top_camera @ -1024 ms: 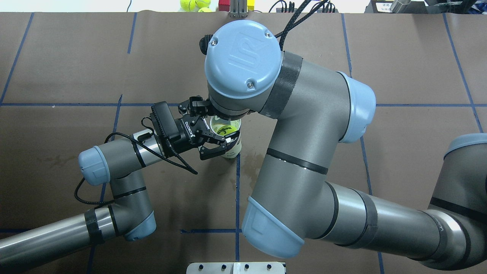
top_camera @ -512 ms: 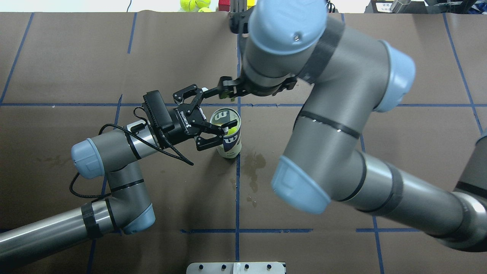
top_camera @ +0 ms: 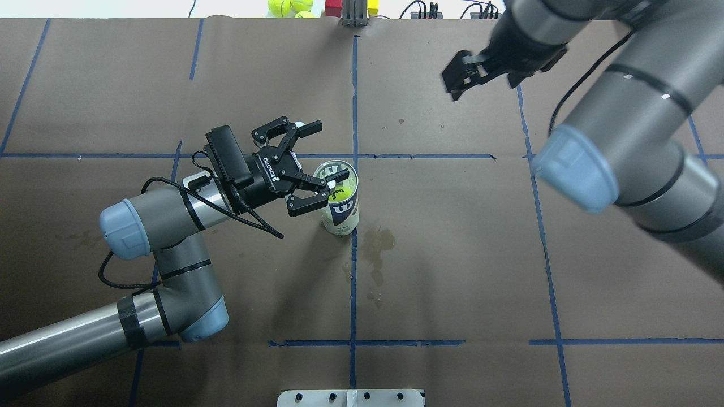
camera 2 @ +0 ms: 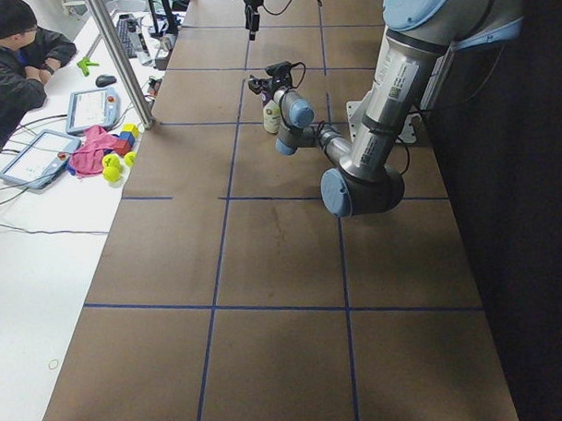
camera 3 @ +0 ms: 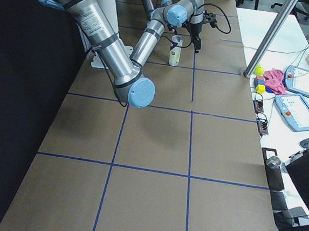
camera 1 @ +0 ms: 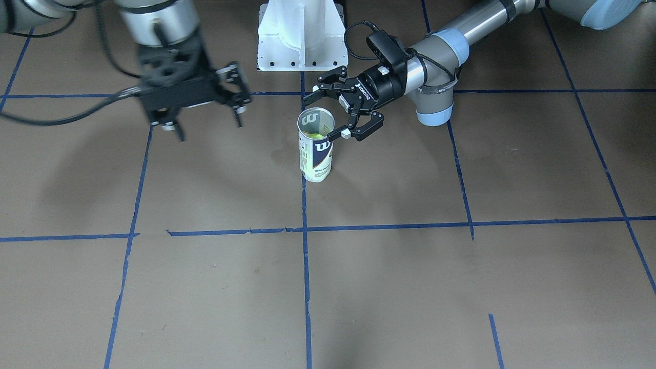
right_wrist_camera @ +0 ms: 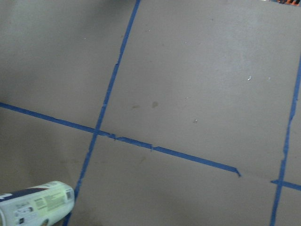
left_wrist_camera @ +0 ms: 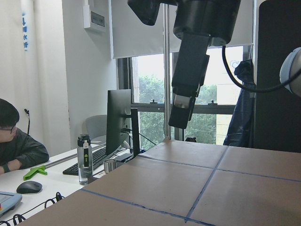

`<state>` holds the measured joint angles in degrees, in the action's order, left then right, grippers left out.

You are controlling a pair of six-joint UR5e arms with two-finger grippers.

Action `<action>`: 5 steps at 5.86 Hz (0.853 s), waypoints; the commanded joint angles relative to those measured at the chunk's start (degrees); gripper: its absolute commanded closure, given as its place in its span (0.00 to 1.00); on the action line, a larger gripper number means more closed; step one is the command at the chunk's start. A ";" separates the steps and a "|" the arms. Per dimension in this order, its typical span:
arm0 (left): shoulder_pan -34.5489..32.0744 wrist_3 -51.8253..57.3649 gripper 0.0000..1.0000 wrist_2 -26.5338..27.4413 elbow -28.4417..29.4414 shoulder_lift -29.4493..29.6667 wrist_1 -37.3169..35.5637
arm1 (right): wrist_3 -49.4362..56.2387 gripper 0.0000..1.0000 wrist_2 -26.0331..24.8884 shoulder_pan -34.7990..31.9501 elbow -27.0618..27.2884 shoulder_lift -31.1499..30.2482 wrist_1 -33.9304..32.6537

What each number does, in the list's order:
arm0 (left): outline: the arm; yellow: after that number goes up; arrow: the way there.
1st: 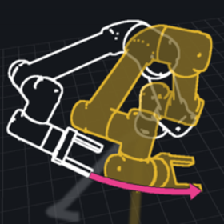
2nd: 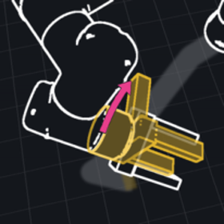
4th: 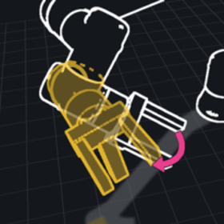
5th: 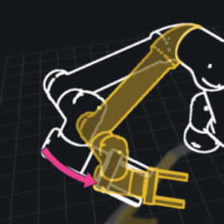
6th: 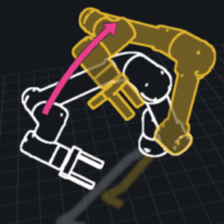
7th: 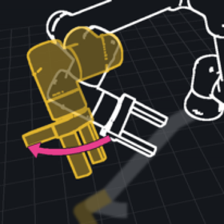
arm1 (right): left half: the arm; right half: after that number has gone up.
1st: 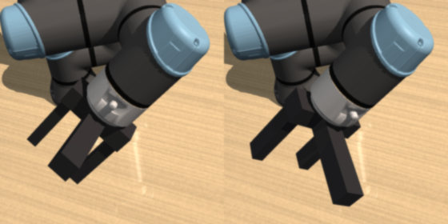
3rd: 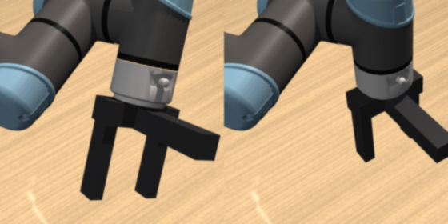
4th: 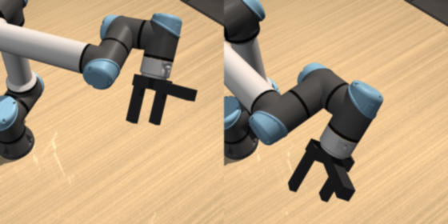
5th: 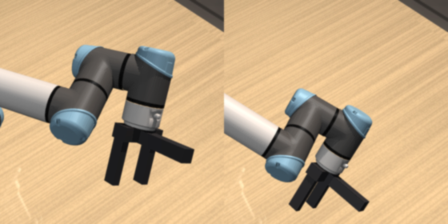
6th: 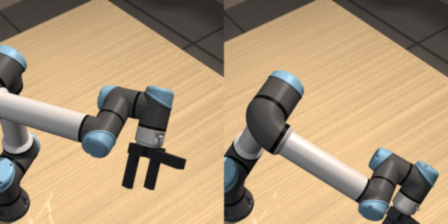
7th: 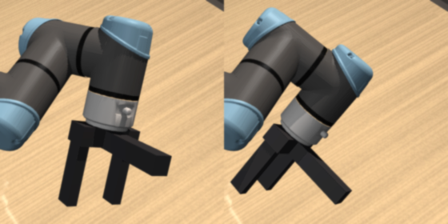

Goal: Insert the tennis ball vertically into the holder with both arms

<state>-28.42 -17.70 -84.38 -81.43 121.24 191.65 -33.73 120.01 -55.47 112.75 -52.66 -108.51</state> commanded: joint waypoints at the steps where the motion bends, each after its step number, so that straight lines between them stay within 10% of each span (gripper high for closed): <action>1: -2.06 0.03 0.00 -1.48 -2.83 -1.86 -5.36 | 15.46 0.01 4.08 -9.00 0.01 -7.33 0.31; 5: -14.50 -3.66 0.00 -18.10 -19.87 -3.82 -54.10 | 32.54 0.01 8.99 -17.89 -0.25 -19.45 0.67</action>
<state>-38.19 -21.22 -95.79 -97.61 117.22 152.50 -5.61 127.18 -70.77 112.47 -68.31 -107.96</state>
